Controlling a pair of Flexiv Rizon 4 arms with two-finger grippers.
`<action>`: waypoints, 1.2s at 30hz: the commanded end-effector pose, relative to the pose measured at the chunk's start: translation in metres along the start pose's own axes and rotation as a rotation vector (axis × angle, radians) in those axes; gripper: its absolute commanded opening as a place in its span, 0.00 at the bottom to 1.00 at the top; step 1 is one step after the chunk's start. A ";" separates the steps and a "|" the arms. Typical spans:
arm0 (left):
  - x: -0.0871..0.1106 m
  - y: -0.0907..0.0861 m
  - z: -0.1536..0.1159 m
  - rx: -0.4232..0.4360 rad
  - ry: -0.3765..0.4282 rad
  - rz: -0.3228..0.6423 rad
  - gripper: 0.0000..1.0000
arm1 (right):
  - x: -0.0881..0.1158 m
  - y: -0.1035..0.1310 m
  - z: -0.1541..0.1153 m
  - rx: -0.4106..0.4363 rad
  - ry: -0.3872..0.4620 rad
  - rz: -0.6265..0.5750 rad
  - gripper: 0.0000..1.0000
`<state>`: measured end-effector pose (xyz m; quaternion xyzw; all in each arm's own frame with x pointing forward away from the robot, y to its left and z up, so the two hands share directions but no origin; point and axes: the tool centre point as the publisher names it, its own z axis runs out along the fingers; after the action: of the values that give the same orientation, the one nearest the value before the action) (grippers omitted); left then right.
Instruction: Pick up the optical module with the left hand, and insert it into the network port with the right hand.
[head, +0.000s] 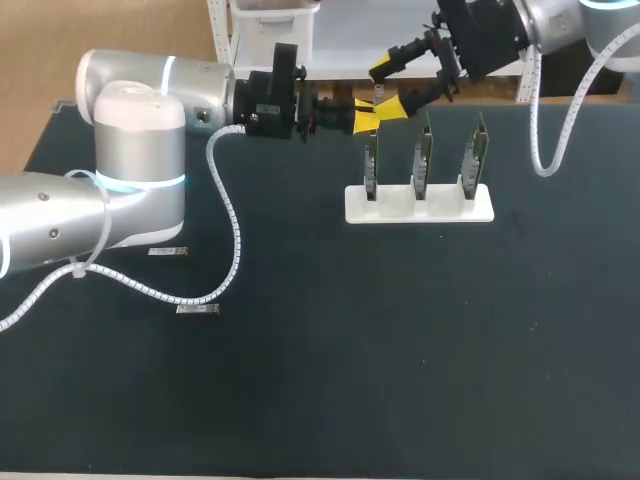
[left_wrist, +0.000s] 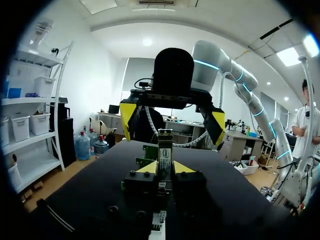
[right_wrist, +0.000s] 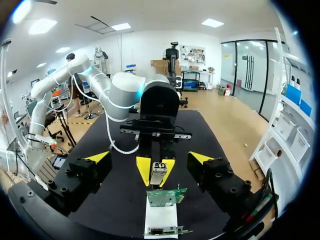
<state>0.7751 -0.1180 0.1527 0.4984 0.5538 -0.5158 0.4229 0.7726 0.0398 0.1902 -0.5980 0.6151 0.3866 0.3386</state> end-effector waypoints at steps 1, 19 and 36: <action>0.000 -0.001 0.000 -0.005 0.000 0.000 0.00 | 0.000 0.001 0.001 0.005 0.006 0.001 1.00; 0.000 -0.001 0.000 -0.005 0.000 0.000 0.00 | 0.004 0.000 -0.002 0.025 0.023 0.005 0.00; 0.000 -0.001 0.000 -0.005 0.000 0.000 1.00 | 0.004 -0.003 -0.005 0.036 0.019 0.004 0.00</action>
<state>0.7740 -0.1180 0.1529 0.4978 0.5545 -0.5150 0.4236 0.7779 0.0341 0.1888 -0.5952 0.6255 0.3721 0.3406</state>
